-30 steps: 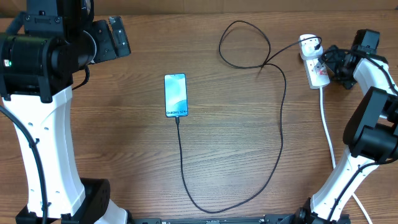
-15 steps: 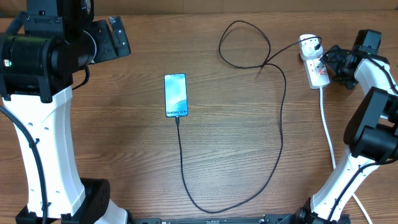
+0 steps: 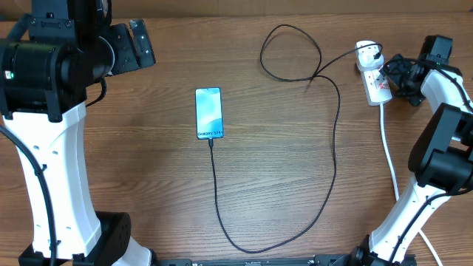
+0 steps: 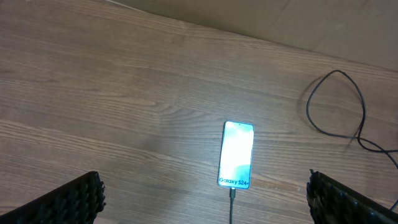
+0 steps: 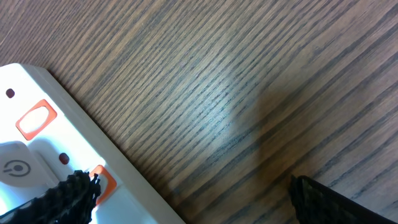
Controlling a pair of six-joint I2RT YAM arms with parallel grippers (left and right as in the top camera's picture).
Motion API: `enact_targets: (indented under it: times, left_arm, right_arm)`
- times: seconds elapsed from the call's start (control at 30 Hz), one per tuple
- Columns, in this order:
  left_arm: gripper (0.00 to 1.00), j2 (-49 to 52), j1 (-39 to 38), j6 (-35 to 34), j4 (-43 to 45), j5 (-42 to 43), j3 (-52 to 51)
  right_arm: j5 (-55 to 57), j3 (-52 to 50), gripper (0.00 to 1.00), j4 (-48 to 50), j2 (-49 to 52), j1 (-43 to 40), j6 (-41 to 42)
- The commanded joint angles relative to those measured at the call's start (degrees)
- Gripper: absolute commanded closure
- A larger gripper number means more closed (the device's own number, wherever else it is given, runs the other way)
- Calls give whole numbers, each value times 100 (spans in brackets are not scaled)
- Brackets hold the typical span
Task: Plug charger to phone and switch on socket
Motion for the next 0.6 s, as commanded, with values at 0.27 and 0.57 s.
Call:
enact_targets:
  times: [0.27,0.57]
  left_arm:
    - [0,-31,4,-81,-9,-50,68]
    - [0,-31,4,-83,-9,-50,68]
  right_arm:
    - [-229,144,0,-17,-107,33,-173]
    - [-229,114,0,-44,-79,33,-173]
